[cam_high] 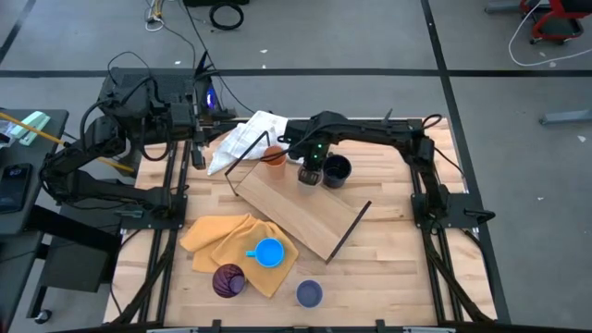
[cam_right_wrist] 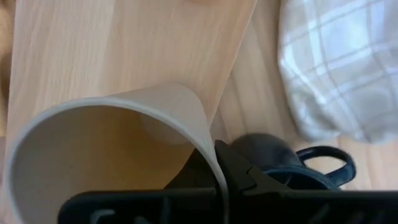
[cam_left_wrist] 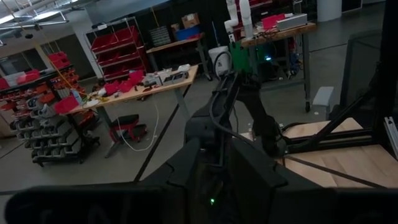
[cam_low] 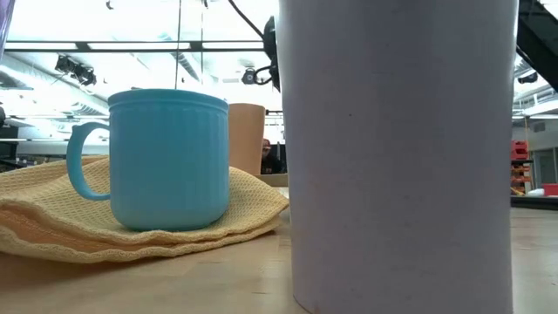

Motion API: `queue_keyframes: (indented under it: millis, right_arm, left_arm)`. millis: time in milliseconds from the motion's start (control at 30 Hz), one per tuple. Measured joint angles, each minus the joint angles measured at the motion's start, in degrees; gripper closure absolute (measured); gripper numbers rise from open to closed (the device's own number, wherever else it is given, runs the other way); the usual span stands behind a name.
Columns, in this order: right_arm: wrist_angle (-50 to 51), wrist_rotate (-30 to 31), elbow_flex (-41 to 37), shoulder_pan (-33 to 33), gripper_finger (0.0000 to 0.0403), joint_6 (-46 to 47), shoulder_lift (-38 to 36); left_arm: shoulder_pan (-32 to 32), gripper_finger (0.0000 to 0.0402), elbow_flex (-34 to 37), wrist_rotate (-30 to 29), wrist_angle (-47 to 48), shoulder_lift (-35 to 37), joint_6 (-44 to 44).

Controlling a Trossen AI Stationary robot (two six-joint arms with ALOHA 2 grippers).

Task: Stack small to large cups/mugs on shelf
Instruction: Put the white cup on the shelf

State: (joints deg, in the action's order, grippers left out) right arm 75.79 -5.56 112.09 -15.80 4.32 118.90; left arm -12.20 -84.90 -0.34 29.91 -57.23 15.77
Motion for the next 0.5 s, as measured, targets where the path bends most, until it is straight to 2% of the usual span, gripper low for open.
queue_keyframes:
  millis: [500]
  right_arm:
    - [-1.2, -0.2, 0.0, 1.5, 0.0403, 1.1, 0.6]
  left_arm:
    - [0.0, 0.0309, 0.0, 0.0, 0.0, 0.0, 0.0]
